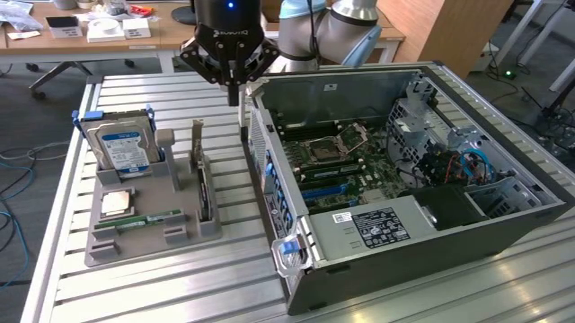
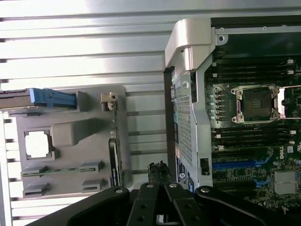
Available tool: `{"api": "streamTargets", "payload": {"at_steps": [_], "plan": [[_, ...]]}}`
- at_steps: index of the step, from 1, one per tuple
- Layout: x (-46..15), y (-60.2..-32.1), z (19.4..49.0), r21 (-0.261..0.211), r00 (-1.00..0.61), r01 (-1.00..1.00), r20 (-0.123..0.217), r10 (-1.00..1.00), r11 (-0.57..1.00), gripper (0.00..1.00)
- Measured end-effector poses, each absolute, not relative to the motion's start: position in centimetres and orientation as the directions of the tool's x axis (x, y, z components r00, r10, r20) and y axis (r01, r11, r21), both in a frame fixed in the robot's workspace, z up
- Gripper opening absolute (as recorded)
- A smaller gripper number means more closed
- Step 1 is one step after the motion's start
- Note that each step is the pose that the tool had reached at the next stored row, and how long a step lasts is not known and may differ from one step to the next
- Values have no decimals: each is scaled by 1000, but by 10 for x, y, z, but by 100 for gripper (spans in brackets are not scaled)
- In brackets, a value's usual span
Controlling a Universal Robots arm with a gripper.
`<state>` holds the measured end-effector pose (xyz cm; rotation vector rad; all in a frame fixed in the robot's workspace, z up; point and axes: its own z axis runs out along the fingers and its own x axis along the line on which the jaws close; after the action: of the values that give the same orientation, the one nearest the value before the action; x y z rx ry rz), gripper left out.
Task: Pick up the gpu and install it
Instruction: 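Reach for the gpu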
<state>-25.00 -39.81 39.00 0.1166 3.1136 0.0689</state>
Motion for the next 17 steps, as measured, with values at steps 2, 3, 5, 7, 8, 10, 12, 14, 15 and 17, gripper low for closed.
{"api": "streamTargets", "payload": {"at_steps": [2, 3, 5, 7, 8, 10, 12, 14, 15, 17], "plan": [[-252, -398, 390, 45, -997, 74, -23, 75, 996, 10], [-253, -398, 390, 45, -997, 74, -23, 75, 996, 10], [-255, -398, 390, 45, -997, 74, -23, 75, 996, 10], [-256, -398, 390, 45, -997, 74, -23, 75, 996, 10], [-257, -398, 390, 45, -997, 74, -23, 75, 996, 10], [-258, -398, 390, 45, -997, 74, -23, 75, 996, 10], [-260, -398, 390, 45, -997, 74, -23, 75, 996, 10], [-260, -398, 390, 45, -997, 74, -23, 75, 996, 10], [-261, -398, 390, 45, -997, 74, -23, 75, 996, 10], [-262, -398, 390, 45, -997, 74, -23, 75, 996, 10]]}}
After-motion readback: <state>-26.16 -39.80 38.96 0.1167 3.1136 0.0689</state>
